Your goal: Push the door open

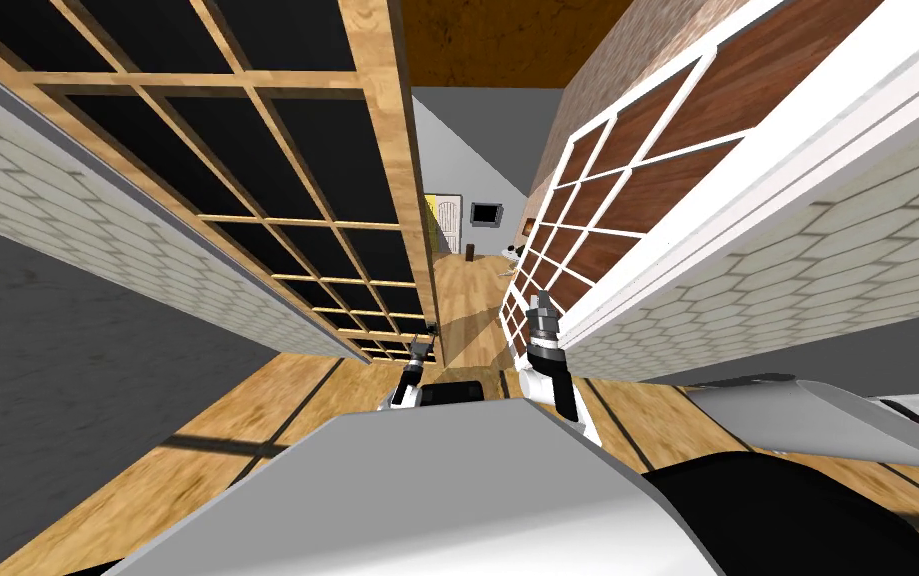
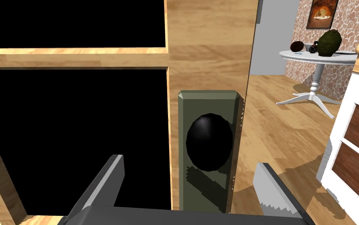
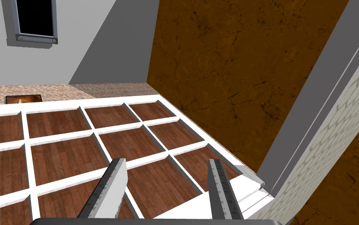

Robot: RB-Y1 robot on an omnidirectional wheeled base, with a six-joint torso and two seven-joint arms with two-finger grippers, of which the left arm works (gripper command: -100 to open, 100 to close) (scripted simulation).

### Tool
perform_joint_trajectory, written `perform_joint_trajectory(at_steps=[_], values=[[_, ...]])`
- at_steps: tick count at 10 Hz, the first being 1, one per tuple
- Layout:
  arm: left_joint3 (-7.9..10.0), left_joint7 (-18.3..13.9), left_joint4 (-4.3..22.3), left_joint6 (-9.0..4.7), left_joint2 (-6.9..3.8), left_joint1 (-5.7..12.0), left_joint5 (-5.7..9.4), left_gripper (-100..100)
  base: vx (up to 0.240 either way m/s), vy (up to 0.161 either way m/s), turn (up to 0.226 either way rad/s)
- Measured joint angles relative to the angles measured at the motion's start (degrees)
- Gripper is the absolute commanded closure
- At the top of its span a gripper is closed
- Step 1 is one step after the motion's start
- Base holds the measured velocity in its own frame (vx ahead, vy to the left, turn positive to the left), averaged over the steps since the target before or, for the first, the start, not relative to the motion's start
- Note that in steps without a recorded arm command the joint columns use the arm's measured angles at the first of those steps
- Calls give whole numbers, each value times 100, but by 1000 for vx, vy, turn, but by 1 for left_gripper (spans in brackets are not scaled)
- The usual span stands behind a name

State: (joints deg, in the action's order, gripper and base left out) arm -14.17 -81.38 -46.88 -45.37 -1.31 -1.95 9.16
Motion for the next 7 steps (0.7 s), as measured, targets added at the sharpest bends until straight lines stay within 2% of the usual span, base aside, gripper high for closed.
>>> perform_joint_trajectory(at_steps=[2,3,7], values=[[16,5,-39,19,107,-17,10,-100,133,-5,-15],[16,7,-44,23,116,-16,11,100,-12,-3,1],[3,5,-40,41,123,5,6,100,-11,-5,-9]])
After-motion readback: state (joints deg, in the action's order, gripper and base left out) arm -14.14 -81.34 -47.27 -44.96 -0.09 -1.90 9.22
